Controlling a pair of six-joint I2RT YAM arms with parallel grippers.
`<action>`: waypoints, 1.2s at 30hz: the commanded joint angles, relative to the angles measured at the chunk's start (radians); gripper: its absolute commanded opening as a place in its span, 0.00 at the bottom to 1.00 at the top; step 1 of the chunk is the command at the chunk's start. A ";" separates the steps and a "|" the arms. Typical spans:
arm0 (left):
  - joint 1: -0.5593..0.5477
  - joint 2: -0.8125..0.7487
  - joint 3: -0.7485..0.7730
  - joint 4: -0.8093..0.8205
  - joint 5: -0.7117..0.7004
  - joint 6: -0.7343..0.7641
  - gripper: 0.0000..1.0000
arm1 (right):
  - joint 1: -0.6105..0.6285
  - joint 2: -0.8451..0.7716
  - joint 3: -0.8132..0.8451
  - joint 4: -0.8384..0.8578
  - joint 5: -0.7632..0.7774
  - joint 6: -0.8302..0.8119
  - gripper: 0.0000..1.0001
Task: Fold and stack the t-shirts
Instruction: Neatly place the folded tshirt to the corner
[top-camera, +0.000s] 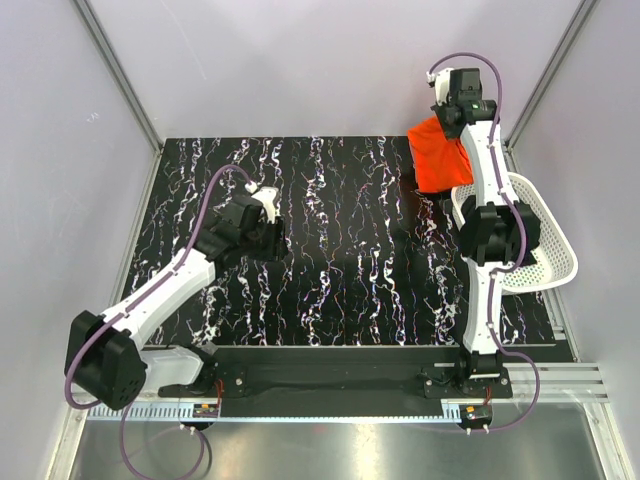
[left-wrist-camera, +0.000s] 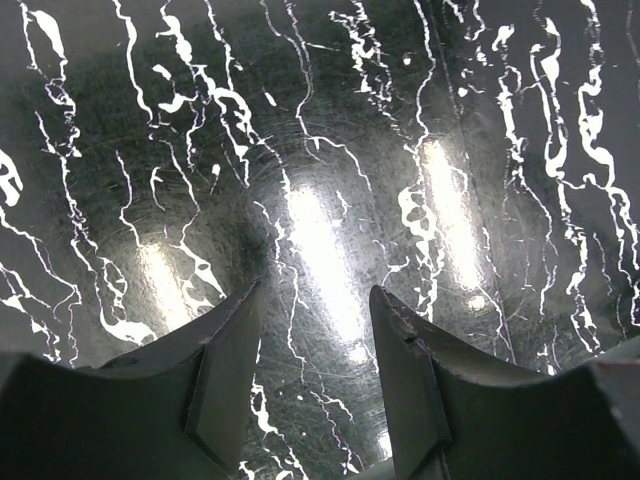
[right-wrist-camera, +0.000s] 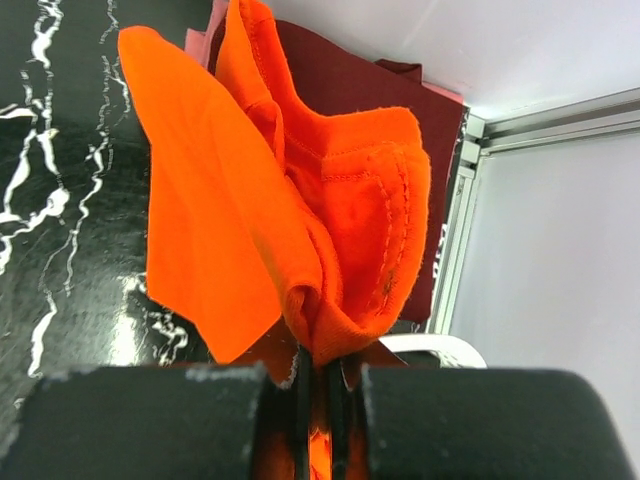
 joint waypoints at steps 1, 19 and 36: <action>0.013 0.009 0.038 -0.003 0.004 0.012 0.52 | -0.021 0.016 0.076 0.086 -0.028 -0.005 0.00; 0.044 0.101 0.095 -0.037 0.004 0.032 0.52 | -0.098 0.180 0.182 0.227 -0.039 0.007 0.00; 0.055 0.175 0.138 -0.061 0.010 0.035 0.52 | -0.133 0.312 0.204 0.374 -0.061 0.024 0.00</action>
